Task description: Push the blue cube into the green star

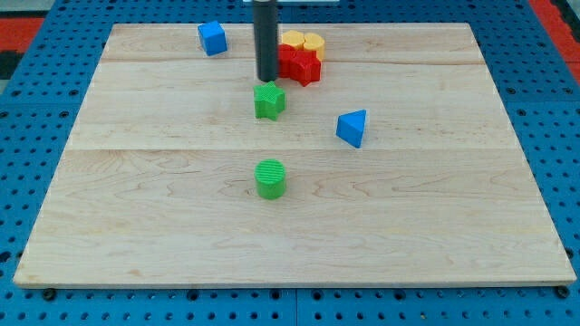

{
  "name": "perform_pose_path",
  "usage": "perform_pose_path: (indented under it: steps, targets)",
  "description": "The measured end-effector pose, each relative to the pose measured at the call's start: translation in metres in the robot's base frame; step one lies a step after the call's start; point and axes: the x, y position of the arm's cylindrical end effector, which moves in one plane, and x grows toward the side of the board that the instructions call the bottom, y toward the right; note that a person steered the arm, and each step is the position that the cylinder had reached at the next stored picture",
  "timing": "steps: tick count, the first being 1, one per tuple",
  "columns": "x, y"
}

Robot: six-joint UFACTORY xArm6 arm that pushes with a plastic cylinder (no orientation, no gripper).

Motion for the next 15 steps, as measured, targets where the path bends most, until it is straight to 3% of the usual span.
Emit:
perform_pose_path:
  steps: [2,3,4,5,6,9,11,15]
  targets:
    - [-0.043,-0.120]
    - [-0.084,-0.144]
    - [-0.117,-0.121]
    - [-0.111,-0.090]
    - [-0.076,-0.068]
    - [-0.073,-0.027]
    - [-0.038,0.017]
    - [-0.014,-0.030]
